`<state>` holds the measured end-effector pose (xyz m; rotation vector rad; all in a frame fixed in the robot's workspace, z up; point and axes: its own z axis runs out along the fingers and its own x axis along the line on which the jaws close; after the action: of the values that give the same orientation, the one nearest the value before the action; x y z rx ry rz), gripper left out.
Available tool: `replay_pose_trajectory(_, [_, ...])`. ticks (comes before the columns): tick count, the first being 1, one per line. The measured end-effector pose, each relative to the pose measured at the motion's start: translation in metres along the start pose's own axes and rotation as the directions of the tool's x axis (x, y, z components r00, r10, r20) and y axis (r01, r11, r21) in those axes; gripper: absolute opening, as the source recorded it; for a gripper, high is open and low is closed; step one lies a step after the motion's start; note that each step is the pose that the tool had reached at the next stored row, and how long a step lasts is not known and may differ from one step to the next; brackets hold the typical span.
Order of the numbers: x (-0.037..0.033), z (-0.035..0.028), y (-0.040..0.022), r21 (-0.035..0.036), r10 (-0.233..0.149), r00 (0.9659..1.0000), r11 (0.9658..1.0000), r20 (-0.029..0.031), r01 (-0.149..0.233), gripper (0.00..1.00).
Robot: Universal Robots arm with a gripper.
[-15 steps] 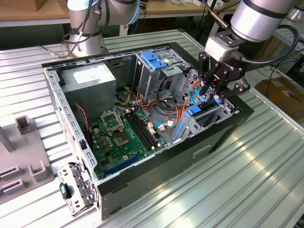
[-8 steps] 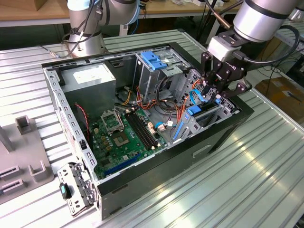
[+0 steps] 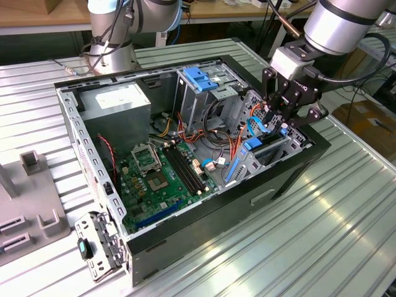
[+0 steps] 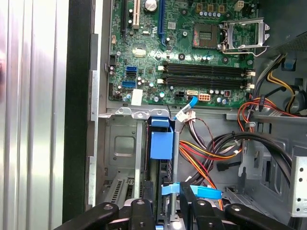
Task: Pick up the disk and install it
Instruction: 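Insert the second disk wire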
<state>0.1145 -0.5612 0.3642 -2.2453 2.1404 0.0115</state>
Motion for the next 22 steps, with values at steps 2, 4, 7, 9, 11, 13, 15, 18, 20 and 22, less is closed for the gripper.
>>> replay_pose_trajectory(2, [0.0,0.0,-0.0001,0.0,0.0,1.0,1.0,0.0,0.0,0.36])
replay_pose_trajectory(4, [0.0,0.0,-0.0003,0.0,0.0,1.0,1.0,0.0,0.0,0.36])
replay_pose_trajectory(7, [-0.0004,0.0002,-0.0035,-0.0001,-0.005,1.0,1.0,0.0003,0.005,0.36])
replay_pose_trajectory(9, [-0.0017,0.0002,-0.0049,-0.0002,-0.008,1.0,1.0,0.0002,0.008,0.36])
replay_pose_trajectory(11, [-0.0038,0.0003,-0.0072,-0.0003,-0.011,0.9999,0.9999,0.0003,0.011,0.36])
replay_pose_trajectory(13, [-0.0059,0.0004,-0.0097,-0.0005,-0.015,0.9999,0.9999,0.0003,0.015,0.36])
replay_pose_trajectory(15, [-0.0083,0.0006,-0.0125,-0.0006,-0.019,0.9998,0.9998,0.0005,0.019,0.36])
replay_pose_trajectory(18, [-0.0109,0.0008,-0.0175,-0.0017,-0.027,0.9996,0.9996,-0.0004,0.027,0.36])
replay_pose_trajectory(20, [-0.0119,0.0008,-0.0198,-0.002,-0.029,0.9996,0.9996,-0.0004,0.029,0.36])
replay_pose_trajectory(22, [-0.0133,0.001,-0.0229,-0.0022,-0.033,0.9995,0.9995,-0.0001,0.033,0.36])
